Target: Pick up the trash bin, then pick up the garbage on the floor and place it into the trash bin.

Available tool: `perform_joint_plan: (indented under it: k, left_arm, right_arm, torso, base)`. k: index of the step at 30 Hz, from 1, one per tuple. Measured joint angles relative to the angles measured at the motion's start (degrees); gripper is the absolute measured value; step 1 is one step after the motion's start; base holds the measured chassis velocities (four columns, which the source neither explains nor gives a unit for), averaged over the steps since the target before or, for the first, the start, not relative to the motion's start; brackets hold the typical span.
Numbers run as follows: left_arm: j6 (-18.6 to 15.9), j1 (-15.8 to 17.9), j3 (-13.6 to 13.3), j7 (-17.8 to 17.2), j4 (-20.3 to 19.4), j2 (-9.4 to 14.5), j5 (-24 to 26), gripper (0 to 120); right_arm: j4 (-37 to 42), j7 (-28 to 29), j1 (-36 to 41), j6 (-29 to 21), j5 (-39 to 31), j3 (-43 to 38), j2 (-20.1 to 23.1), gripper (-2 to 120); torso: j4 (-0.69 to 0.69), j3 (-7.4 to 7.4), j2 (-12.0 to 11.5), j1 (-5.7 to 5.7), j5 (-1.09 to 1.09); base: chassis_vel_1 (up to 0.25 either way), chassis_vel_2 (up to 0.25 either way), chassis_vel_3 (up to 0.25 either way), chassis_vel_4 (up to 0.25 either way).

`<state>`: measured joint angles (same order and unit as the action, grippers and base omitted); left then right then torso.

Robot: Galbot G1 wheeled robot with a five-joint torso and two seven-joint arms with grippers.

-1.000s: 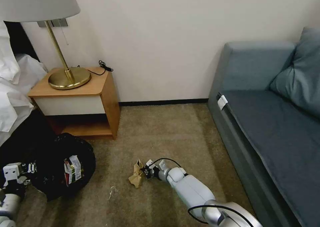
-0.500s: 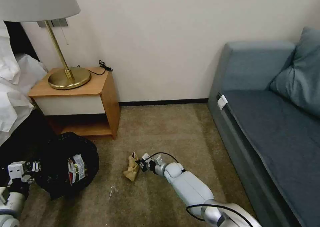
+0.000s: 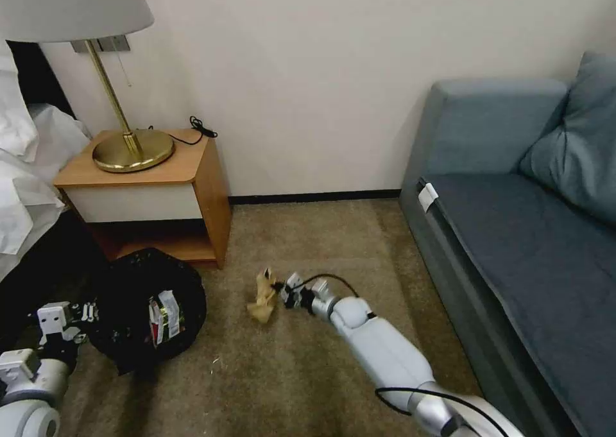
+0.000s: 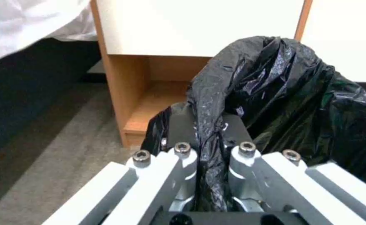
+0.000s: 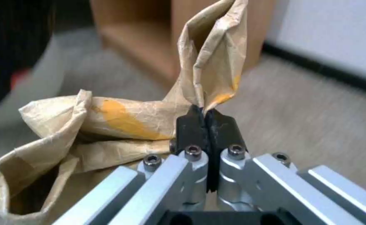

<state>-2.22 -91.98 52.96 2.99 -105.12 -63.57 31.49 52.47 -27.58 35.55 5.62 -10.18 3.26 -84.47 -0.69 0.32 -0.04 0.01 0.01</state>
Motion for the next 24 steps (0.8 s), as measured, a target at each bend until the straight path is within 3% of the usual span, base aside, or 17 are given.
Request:
perform_joint_plan:
  k: [12,20,24]
  left_arm:
    - [-0.5,4.9,-2.6,-0.1,1.5,-1.6,3.3,4]
    - [-1.3,7.8,-3.8,0.0,2.4,-3.4,5.8,4]
    - [-1.4,9.2,-4.5,0.2,3.2,-5.4,6.6,4]
  right_arm:
    - [14.1,0.2,-3.1,-3.5,-11.2,-1.1,2.4,0]
    - [21.5,0.2,-3.0,-5.0,-15.5,3.0,1.9,0]
    - [23.7,0.1,-3.0,-5.8,-17.3,6.7,0.4,0]
  torso:
    - [0.00,0.00,0.0,0.00,0.00]
    - [0.00,0.00,0.0,0.00,0.00]
    - [0.00,0.00,0.0,0.00,-0.01]
  base:
    - [0.000,0.000,0.000,0.000]
    - [0.000,0.000,0.000,0.000]
    - [0.000,0.000,0.000,0.000]
